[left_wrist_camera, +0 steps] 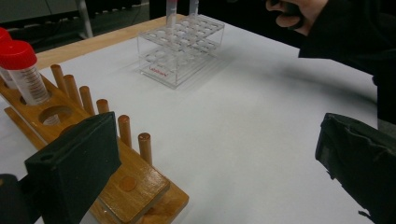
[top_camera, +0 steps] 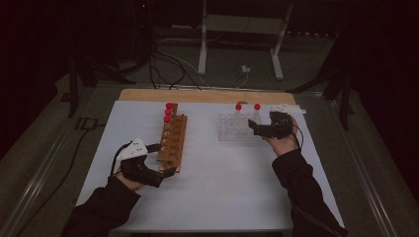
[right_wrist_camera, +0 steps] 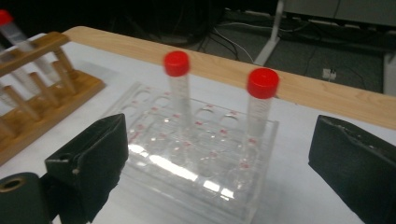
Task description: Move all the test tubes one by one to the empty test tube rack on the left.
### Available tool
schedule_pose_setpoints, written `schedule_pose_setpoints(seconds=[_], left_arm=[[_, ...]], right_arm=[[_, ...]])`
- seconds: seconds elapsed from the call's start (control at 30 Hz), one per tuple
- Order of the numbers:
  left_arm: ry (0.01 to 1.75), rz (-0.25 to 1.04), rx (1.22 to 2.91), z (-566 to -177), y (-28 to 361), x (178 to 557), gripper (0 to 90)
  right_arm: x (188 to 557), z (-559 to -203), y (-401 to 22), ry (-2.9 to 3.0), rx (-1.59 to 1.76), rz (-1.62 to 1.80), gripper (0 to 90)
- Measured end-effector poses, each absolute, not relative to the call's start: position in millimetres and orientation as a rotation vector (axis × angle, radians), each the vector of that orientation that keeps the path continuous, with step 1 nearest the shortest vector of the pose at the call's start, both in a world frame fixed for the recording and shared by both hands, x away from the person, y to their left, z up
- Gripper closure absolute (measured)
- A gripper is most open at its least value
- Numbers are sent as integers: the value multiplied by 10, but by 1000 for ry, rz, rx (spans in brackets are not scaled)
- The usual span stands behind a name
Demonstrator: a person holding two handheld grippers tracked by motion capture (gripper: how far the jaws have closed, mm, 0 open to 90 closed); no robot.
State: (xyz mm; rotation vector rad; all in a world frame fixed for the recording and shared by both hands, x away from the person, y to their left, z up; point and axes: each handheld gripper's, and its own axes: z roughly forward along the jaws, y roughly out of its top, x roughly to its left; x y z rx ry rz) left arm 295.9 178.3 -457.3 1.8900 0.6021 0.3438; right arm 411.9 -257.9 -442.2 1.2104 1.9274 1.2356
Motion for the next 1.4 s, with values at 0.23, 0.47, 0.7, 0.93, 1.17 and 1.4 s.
schedule_pose_setpoints(seconds=[0.23, 0.47, 0.7, 0.93, 1.17, 1.4], left_arm=[[604, 337, 1886, -4574, 1789, 2960, 6], [601, 337, 1893, -4584, 1781, 2962, 6], [594, 330, 1891, -4590, 1768, 2950, 6], [596, 334, 1892, -4598, 1766, 2951, 6], [599, 326, 1889, -4594, 1779, 2957, 6], [594, 332, 1892, -4590, 1772, 2952, 6]], right_arm=[[4271, -4517, -2624, 1886, 1261, 1189, 173], [4411, -4586, -2635, 1905, 1264, 1148, 337], [4517, -4618, -2631, 1895, 1278, 1129, 489], [4611, -4647, -2580, 1928, 1288, 1092, 596], [4655, -4668, -2540, 1925, 1290, 1070, 696], [4685, -4678, -2534, 1925, 1301, 1057, 745]])
